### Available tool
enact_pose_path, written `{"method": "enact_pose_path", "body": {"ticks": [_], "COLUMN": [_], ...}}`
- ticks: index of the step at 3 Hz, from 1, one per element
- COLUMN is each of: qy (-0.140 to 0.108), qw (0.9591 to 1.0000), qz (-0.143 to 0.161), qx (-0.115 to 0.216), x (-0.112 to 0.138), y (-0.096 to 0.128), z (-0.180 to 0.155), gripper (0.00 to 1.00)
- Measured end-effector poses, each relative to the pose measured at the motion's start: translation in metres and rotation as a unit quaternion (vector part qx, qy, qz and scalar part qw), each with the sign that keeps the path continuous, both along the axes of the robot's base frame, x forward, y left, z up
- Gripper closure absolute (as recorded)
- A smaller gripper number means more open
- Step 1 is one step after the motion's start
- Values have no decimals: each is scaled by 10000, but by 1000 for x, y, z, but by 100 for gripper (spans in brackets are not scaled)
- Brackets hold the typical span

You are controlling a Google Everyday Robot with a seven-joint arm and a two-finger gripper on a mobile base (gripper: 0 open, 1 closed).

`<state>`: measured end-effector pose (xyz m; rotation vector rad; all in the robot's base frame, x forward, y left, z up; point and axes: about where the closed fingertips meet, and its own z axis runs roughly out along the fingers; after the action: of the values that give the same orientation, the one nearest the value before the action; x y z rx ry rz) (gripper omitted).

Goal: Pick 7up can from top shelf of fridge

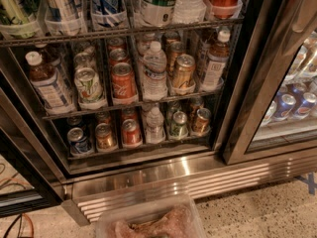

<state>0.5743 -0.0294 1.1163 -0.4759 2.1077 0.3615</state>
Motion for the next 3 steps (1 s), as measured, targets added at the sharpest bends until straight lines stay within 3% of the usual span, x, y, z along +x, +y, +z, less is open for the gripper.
{"method": "enact_pose_path", "body": {"ticks": [1,2,3], "qy": [326,356,805], "qw": [9994,9992,9964], "qz": [101,112,209], "qx": [-98,-112,131], "x": [-18,-20,-42], "y": [-6,-6,2], "z": [-6,-6,-28], "gripper": [100,100,100]}}
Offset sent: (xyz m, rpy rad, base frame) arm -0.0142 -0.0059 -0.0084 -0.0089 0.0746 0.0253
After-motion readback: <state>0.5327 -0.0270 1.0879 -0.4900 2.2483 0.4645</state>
